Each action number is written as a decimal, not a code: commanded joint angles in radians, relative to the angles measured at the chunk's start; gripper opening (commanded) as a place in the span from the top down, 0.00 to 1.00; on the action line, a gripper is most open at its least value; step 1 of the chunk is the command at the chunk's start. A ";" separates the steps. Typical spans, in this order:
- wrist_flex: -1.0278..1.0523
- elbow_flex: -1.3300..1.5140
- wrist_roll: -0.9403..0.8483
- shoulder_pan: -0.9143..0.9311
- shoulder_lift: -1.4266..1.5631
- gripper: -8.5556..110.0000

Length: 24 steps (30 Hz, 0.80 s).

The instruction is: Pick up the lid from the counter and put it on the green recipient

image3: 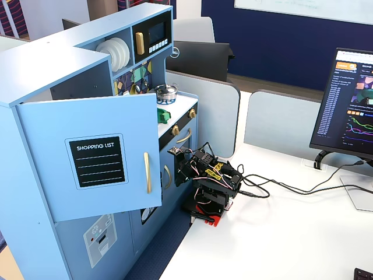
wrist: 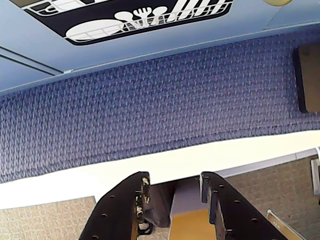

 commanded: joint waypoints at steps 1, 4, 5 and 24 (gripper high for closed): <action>0.124 0.064 0.005 0.035 0.003 0.93; 0.124 0.064 0.005 0.035 0.003 0.93; 0.124 0.064 0.006 0.035 0.003 0.93; -0.647 -0.324 -0.133 0.310 -0.235 0.93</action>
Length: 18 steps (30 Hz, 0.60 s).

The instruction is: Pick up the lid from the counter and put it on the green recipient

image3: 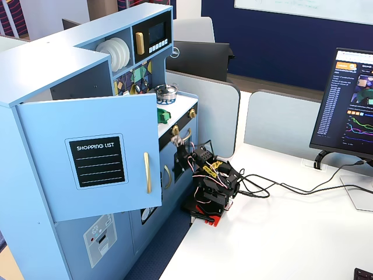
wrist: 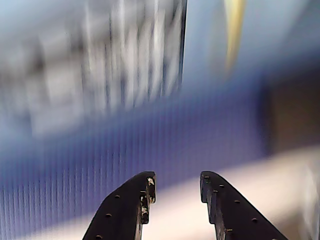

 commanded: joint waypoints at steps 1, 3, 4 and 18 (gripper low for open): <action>-0.190 -0.227 -0.020 0.091 -0.092 0.92; -0.253 -0.265 -0.003 0.140 -0.100 0.85; -0.281 -0.275 0.005 0.163 -0.100 0.82; -0.746 -0.279 0.037 0.336 -0.262 0.52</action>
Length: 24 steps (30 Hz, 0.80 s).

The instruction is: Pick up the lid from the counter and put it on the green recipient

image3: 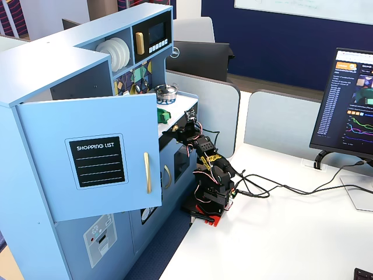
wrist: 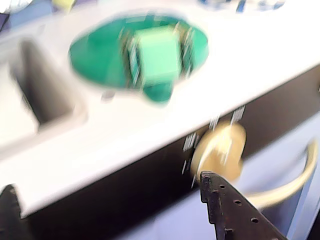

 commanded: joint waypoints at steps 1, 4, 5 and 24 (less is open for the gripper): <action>-0.221 -0.057 -0.005 0.038 -0.104 0.51; -0.354 -0.054 -0.017 0.060 -0.192 0.50; -0.380 -0.057 -0.015 0.063 -0.212 0.50; -0.518 -0.275 -0.046 0.072 -0.543 0.55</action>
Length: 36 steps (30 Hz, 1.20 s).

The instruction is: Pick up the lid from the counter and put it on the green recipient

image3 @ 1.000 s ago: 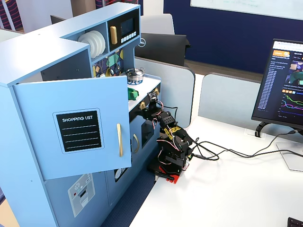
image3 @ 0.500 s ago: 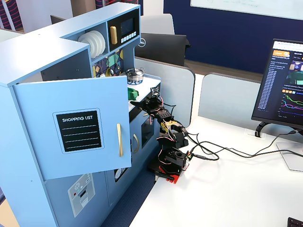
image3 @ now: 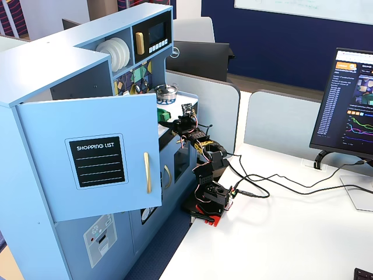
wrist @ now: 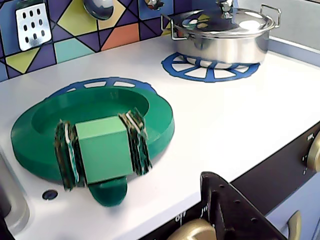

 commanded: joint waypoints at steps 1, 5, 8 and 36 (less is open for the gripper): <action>-0.031 -0.133 -0.020 0.006 -0.055 0.55; -0.044 -0.192 -0.025 -0.002 -0.130 0.56; -0.072 -0.225 -0.031 -0.011 -0.187 0.57; -0.187 -0.400 -0.091 -0.091 -0.437 0.93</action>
